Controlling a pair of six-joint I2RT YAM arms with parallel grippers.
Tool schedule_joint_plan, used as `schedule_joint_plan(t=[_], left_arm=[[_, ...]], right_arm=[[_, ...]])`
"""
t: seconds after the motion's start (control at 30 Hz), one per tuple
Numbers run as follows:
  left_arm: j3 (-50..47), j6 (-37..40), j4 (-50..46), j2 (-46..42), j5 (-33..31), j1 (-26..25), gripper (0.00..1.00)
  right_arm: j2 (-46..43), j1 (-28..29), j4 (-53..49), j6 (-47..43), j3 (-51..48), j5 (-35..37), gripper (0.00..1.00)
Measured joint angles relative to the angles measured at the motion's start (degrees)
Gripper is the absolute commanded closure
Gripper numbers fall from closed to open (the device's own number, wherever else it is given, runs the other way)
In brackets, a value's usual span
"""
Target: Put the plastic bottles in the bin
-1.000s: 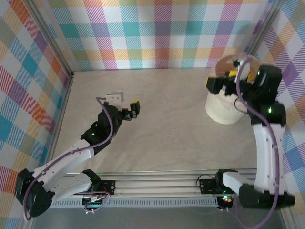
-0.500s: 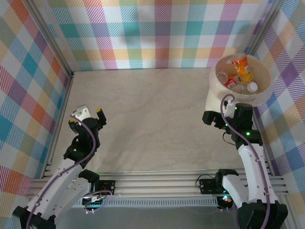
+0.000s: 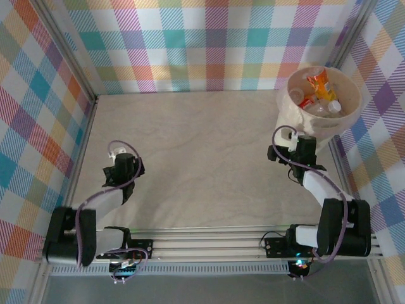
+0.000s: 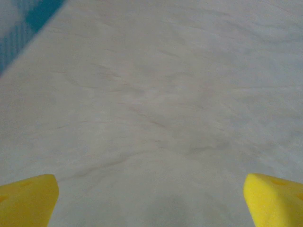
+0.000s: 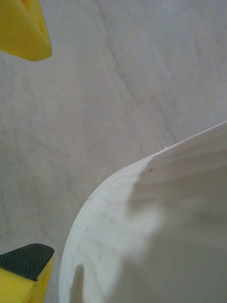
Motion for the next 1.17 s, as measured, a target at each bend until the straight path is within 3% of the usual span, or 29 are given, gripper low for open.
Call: schedule_joint_plan(t=[0.27, 0.43, 0.57, 0.8, 1.17], left_arm=[[4.9, 3.9, 14.8, 13.1, 8.6, 0.0, 0.00], [0.7, 4.9, 25.9, 14.9, 10.9, 0.1, 0.00], [-0.1, 5.3, 27.2, 16.4, 11.1, 0.1, 0.00], [-0.1, 5.6, 28.7, 16.5, 11.1, 0.1, 0.00], [-0.1, 5.6, 28.7, 16.5, 11.0, 0.1, 0.00]], right_arm=[[6.9, -0.9, 18.0, -1.7, -3.9, -4.2, 0.00], [11.6, -0.9, 28.6, -2.4, -7.3, -8.7, 0.00], [13.4, -0.5, 35.8, -2.6, -10.2, -9.2, 0.01], [14.1, 1.9, 38.4, -2.8, -10.2, -4.2, 0.00], [14.1, 2.1, 38.8, -3.1, -10.2, -3.2, 0.00]])
